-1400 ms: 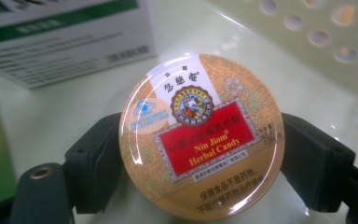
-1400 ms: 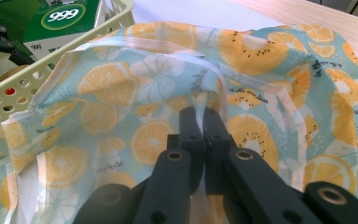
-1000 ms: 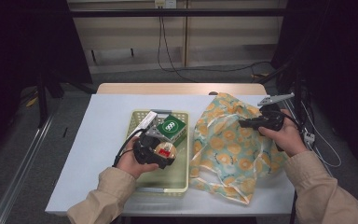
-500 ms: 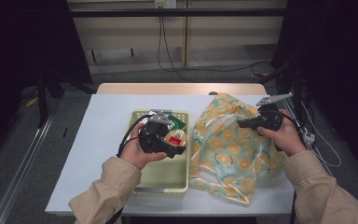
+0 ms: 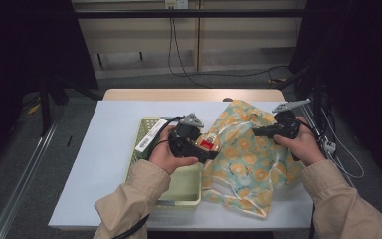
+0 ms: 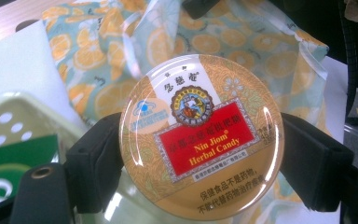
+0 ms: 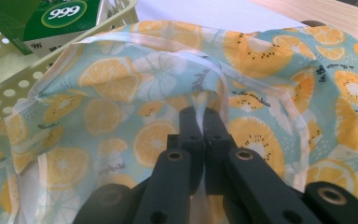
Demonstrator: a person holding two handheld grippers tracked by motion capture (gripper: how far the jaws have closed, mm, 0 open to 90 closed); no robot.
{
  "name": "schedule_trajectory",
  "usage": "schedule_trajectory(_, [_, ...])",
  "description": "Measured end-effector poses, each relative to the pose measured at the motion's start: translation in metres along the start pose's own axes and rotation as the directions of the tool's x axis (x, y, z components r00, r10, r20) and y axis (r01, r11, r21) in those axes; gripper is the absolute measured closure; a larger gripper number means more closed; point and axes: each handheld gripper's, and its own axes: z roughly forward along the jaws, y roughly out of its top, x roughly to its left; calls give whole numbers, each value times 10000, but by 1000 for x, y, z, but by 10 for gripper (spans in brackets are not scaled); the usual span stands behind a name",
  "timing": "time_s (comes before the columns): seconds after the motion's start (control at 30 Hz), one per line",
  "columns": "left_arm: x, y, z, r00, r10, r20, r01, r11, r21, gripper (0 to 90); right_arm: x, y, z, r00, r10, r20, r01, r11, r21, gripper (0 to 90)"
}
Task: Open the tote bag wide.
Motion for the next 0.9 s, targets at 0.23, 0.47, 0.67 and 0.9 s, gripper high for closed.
schedule_trajectory(0.23, [-2,8,13,10000,-63,62,64,10000,-69,208,-1,0,-1,10000,64,-13,-64,10000,-61,895])
schedule_trajectory(0.47, [-4,15,22,9998,-24,208,27,9999,-161,208,0,1,-1,10000,68,7,-68,10000,-61,895])
schedule_trajectory(0.67, [-6,18,31,9995,-77,294,81,9999,-146,208,-1,2,2,9999,97,-30,-97,9999,-46,895])
schedule_trajectory(0.9, [-14,23,49,9982,54,590,-53,10000,-32,208,-1,3,0,9999,106,29,-106,9999,-11,895])
